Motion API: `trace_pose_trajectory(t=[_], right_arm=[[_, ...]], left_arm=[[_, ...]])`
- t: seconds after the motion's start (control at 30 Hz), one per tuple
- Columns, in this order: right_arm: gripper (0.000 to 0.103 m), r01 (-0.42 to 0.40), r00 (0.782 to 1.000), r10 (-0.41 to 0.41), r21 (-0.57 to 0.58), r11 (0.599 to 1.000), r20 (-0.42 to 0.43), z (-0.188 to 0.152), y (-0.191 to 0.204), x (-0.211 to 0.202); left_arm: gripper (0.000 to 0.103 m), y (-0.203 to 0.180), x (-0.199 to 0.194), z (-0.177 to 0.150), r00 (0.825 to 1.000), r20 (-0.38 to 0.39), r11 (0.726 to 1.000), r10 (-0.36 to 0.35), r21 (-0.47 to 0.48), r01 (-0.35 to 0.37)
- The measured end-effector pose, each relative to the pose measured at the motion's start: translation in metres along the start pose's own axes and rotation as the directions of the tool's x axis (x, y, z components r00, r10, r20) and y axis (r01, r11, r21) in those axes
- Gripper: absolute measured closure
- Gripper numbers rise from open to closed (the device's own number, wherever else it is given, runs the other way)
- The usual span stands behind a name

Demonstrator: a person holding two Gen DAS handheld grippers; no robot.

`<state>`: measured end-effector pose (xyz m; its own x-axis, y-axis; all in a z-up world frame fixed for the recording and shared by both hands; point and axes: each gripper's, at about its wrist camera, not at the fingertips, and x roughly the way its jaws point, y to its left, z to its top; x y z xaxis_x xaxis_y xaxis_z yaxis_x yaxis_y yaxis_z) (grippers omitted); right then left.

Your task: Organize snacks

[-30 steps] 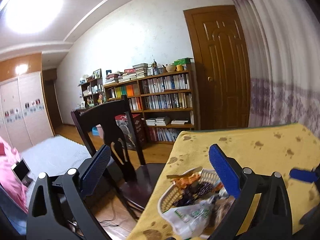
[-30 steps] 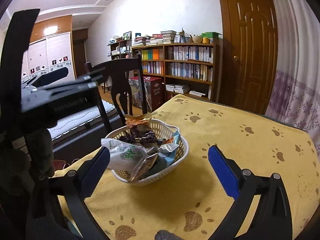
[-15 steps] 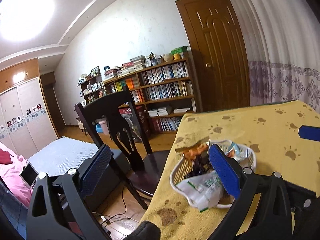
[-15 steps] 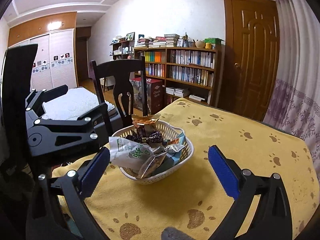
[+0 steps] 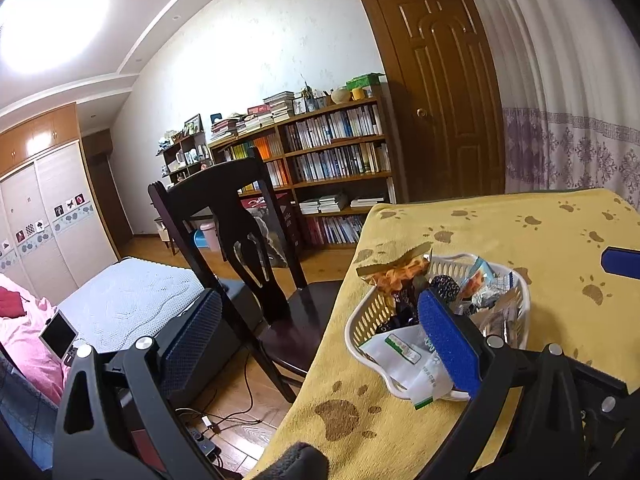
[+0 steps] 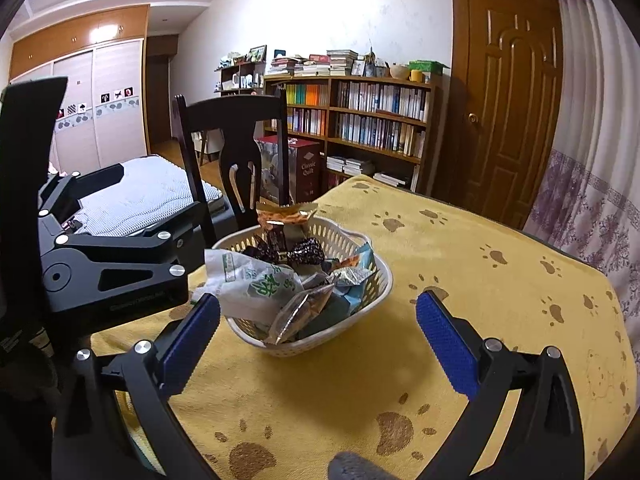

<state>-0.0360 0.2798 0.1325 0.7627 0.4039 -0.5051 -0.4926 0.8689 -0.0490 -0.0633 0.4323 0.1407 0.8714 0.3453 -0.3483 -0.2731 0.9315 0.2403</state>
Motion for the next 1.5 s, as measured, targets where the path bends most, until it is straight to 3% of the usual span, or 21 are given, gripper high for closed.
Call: trace_pose_trajectory(t=[0.7,1.5], right_arm=[[0.005,0.090,0.996,-0.091,-0.068,0.994,-0.014,-0.005,0.011,0.015],[0.005,0.095,0.995,-0.096,-0.073,0.993,-0.012,-0.006,0.013,0.014]], left_arm=[[0.003,-0.001,0.018,-0.006,0.999,-0.047,1.000,0.000,0.000,0.000],[0.003,-0.006,0.022,-0.010,0.998,-0.060,1.000,-0.002,0.014,0.003]])
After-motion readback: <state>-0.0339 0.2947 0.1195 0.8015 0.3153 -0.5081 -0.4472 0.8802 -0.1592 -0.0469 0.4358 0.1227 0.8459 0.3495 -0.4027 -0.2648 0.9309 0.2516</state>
